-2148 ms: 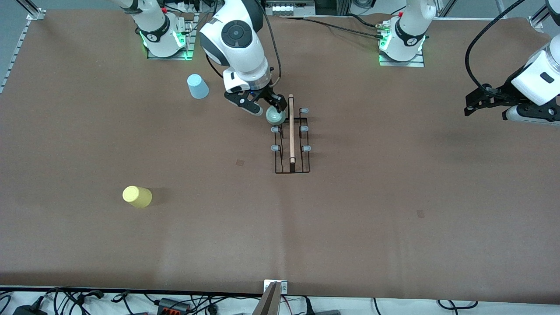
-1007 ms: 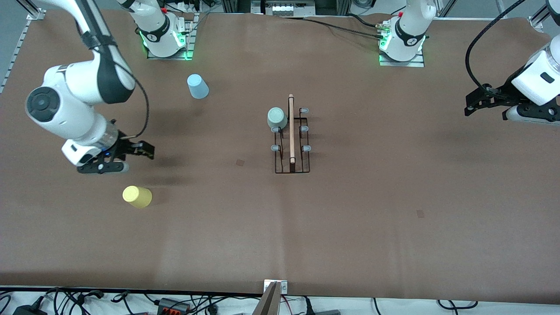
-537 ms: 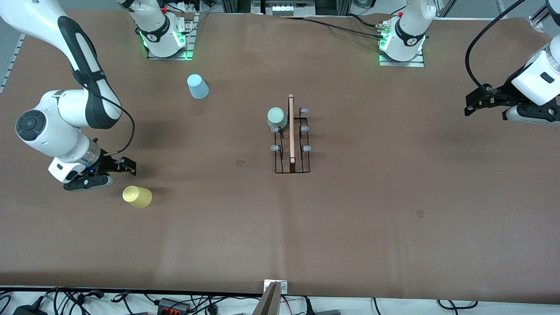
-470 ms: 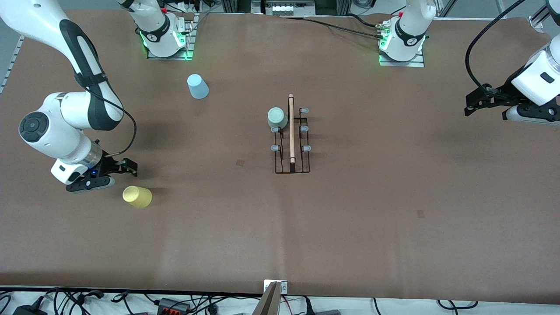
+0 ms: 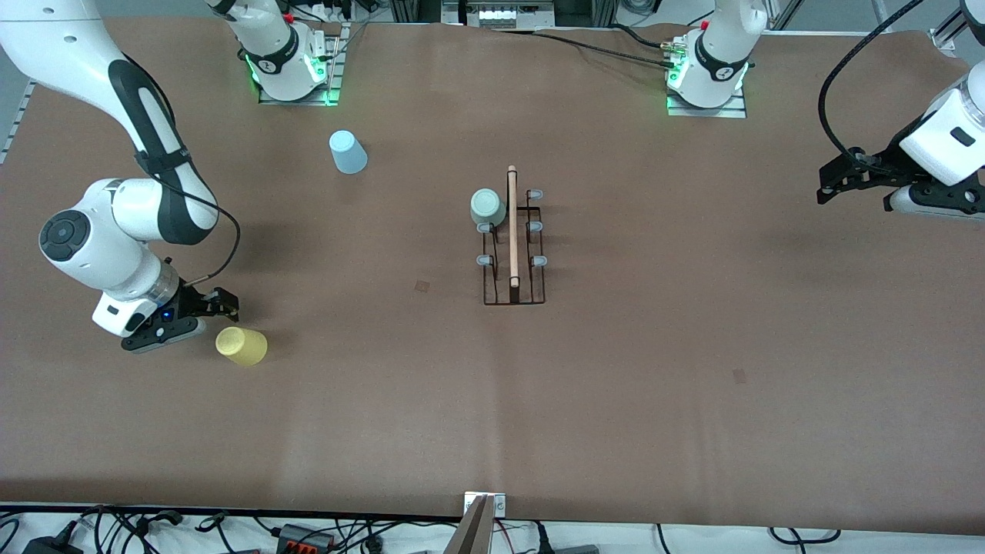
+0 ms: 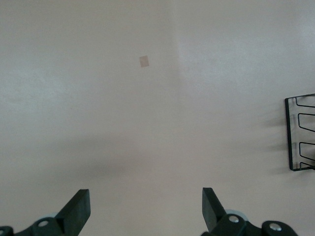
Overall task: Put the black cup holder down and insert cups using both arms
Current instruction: 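Move the right gripper over to the yellow cup, then grasp the yellow cup with the right gripper and lift it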
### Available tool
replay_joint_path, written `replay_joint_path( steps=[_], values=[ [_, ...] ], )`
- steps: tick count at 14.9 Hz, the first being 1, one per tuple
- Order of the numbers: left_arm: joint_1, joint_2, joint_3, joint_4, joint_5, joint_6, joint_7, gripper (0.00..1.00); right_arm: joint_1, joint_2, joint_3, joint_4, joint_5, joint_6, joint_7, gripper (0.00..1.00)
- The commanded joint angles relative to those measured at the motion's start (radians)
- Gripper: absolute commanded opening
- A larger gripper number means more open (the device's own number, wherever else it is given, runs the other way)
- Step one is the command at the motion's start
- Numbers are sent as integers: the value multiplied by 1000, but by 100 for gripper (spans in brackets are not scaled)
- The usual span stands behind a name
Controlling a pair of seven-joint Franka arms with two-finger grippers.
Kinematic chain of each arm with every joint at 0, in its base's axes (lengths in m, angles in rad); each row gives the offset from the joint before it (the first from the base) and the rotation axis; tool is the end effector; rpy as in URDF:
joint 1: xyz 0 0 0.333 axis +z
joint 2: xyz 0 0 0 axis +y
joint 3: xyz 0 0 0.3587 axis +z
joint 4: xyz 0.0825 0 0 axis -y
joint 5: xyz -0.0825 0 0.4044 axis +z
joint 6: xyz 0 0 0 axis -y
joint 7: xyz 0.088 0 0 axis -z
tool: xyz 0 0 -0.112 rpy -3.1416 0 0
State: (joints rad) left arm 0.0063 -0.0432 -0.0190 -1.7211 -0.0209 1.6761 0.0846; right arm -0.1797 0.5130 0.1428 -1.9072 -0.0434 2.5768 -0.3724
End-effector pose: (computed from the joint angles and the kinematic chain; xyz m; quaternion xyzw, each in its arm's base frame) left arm 0.5656 -0.0095 0.6216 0.9988 -0.0475 -0.0005 0.0100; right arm 0.6809 -0.0319 0.2621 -0.9816 -0.1718 -0.0837 0.0041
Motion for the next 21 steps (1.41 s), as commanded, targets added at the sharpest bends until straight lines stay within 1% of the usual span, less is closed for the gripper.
replay_joint_path(
  steps=[1, 9, 11, 20, 21],
  values=[
    [-8, 0, 8, 6, -17, -10, 17, 100, 25, 33, -8, 31, 42, 25, -26, 100],
    [-9, 5, 8, 18, -17, -10, 15, 100, 26, 61, -8, 45, 53, 31, -29, 100],
    [-11, 5, 8, 18, -17, -10, 14, 100, 34, 76, -8, 45, 68, 78, -26, 100],
    [-12, 5, 8, 18, -17, -10, 15, 100, 37, 78, -8, 45, 68, 83, -33, 100],
    [-12, 5, 8, 18, -17, -10, 14, 100, 37, 78, -8, 45, 68, 83, -33, 94]
  ],
)
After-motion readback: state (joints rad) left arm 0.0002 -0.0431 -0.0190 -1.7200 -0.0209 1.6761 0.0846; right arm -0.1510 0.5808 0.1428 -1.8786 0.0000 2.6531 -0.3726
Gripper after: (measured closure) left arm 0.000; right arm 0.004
